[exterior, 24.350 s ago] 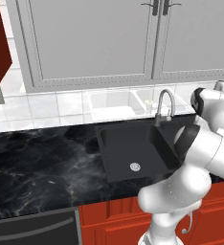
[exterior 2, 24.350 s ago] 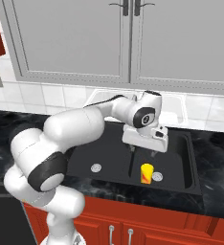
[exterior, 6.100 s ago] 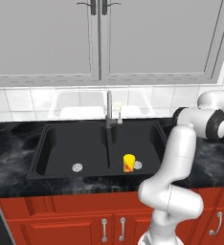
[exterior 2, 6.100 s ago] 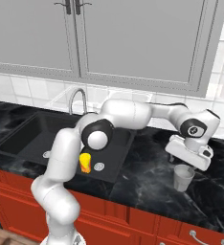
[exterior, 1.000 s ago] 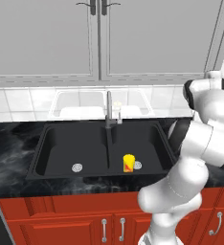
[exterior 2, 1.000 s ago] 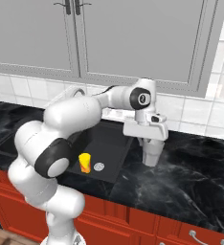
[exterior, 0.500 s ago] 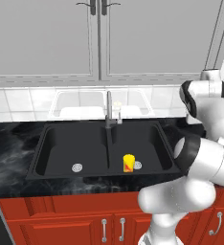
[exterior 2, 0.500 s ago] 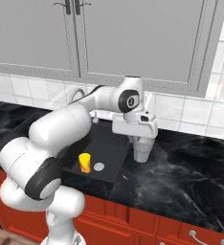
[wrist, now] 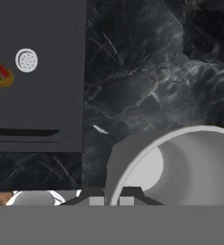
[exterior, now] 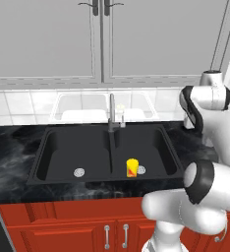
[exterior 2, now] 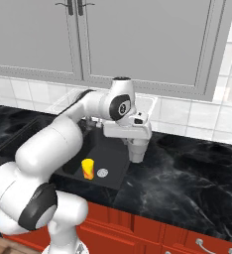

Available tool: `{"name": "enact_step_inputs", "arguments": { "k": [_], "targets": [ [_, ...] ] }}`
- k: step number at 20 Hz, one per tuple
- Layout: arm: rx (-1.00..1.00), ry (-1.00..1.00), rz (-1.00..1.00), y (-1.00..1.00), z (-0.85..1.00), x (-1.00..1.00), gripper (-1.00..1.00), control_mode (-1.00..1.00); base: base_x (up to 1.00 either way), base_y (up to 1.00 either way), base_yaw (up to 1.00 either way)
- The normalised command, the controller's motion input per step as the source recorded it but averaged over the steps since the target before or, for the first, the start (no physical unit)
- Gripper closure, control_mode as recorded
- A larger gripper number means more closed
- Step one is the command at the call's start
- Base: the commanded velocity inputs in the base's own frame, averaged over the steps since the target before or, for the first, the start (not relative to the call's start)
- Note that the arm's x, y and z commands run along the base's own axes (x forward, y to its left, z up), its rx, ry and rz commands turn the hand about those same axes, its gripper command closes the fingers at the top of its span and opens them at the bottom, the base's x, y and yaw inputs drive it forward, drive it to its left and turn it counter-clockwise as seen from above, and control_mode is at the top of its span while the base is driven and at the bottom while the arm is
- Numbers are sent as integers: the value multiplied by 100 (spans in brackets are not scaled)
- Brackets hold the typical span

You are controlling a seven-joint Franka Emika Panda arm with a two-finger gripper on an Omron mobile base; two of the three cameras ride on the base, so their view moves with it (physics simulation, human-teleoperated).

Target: Place the glass cup in the left basin and the cup in the right basin of the sink.

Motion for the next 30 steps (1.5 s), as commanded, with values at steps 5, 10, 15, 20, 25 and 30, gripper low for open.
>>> {"name": "enact_step_inputs", "arguments": {
  "k": [5,10,15,20,25,30],
  "targets": [
    [0,-10,17,34,5,0,100,-100,0,0,0],
    [0,-6,14,29,1,0,100,-100,0,0,0],
    [0,-1,11,21,2,0,100,-100,0,0,0],
    [0,0,9,21,3,0,100,-100,0,0,0],
    [1,0,8,23,5,-1,100,-100,0,0,0],
    [3,0,11,24,8,-5,100,-100,0,0,0]
  ]
}}
